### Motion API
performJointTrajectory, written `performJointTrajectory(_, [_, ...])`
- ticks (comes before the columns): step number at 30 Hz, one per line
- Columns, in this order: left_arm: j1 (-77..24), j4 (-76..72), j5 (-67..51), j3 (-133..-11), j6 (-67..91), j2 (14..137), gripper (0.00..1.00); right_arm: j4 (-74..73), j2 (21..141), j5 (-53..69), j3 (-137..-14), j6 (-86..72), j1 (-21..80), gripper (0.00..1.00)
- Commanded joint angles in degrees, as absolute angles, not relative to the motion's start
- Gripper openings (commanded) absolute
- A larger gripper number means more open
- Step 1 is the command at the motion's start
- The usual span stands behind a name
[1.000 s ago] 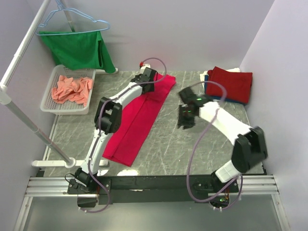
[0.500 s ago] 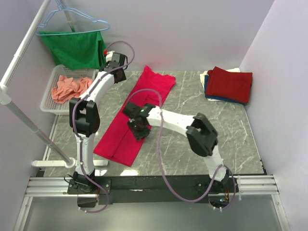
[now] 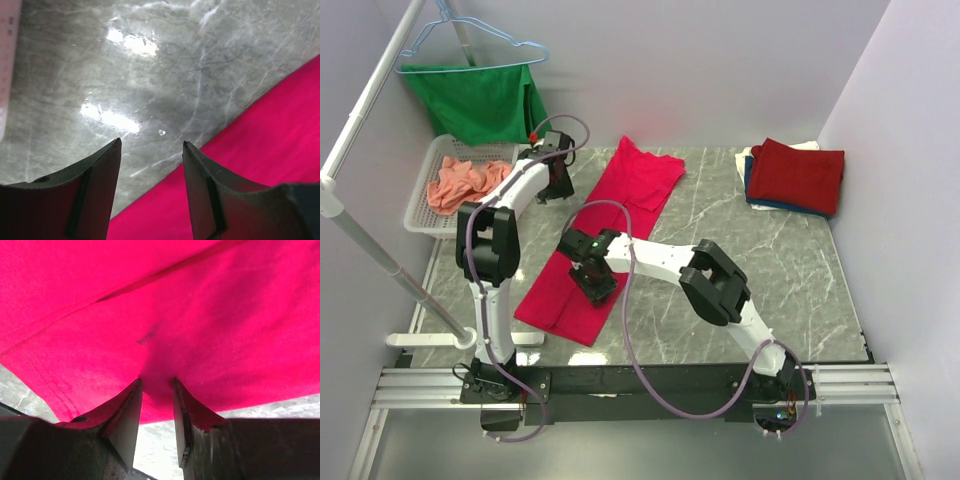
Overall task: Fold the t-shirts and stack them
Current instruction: Fold the tshirt
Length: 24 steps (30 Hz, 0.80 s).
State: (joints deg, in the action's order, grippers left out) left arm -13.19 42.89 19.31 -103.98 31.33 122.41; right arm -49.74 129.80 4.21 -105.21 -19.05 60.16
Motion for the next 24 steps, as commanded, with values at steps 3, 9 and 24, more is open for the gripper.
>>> performJointTrajectory(3, [-12.7, 42.3, 17.1, -102.3, 31.6, 116.3, 0.57, -50.3, 126.0, 1.2, -90.5, -21.0, 60.6, 0.38])
performJointTrajectory(9, [-12.7, 41.6, 15.5, -99.4, 30.9, 114.3, 0.57, -49.8, 118.5, -2.0, -76.4, -23.5, 60.2, 0.38])
performJointTrajectory(24, [-12.7, 41.8, 10.3, -94.0, 30.4, 110.0, 0.56, -48.9, 111.8, -5.0, -66.0, -26.3, 50.6, 0.38])
